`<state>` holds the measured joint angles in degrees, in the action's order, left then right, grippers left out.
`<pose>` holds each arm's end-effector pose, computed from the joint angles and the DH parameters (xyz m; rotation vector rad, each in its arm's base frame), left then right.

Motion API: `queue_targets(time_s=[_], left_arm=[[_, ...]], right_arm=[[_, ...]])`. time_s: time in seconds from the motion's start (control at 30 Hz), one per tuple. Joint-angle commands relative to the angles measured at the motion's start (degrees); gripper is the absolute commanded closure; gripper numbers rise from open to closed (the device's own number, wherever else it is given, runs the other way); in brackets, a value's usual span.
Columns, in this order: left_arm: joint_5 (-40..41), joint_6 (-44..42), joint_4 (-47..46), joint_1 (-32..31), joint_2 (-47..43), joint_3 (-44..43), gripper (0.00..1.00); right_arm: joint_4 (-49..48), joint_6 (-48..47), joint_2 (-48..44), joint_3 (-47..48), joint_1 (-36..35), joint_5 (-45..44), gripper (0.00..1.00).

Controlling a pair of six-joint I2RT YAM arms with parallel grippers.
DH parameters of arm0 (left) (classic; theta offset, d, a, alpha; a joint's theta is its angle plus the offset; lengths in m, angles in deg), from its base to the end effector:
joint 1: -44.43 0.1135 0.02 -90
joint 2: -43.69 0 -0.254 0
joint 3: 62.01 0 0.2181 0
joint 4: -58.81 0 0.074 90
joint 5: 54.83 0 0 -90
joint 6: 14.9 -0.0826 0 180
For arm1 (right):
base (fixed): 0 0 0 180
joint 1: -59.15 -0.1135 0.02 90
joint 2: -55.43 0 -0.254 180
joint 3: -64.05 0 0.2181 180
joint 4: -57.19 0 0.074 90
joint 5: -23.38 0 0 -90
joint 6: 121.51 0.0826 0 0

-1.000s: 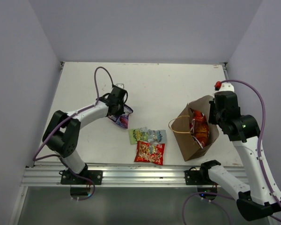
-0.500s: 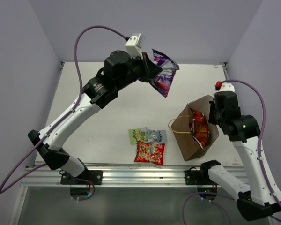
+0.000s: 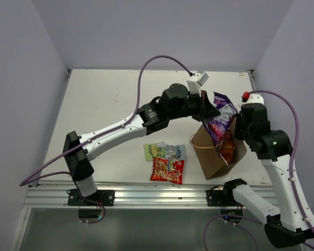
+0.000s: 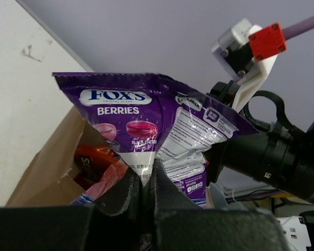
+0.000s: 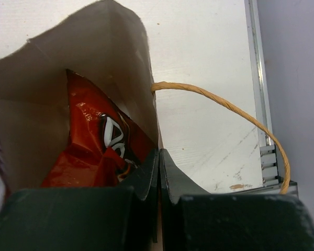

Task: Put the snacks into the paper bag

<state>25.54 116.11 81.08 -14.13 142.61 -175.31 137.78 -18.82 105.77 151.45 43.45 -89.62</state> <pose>0.2097 -0.3695 0.3973 0.4330 1.8800 -1.3843 0.1442 0.0070 0.3371 0.1378 2.2617 -0.2076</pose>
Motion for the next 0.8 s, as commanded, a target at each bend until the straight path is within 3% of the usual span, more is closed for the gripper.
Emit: queue_targets(time_s=[0.0, 0.17, 0.63, 0.77], left_arm=[[-2.15, 0.03, -7.80, -2.60, 0.39, -6.37, 1.00], [-2.76, -0.32, -3.93, -4.45, 2.69, -6.38, 1.00], [-7.16, -3.13, -8.77, -7.70, 7.26, -3.21, 1.00], [-6.46, -4.10, -1.84, -7.97, 11.20, -6.28, 1.00]], right_arm=[[0.77, 1.20, -1.04, 1.69, -0.12, 0.24, 1.00], [1.38, 1.46, -1.66, 1.69, -0.20, 0.07, 1.00], [2.35, 1.90, -2.45, 2.13, -0.12, 0.15, 1.00], [2.62, 2.08, -2.71, 2.30, -0.12, 0.07, 1.00]])
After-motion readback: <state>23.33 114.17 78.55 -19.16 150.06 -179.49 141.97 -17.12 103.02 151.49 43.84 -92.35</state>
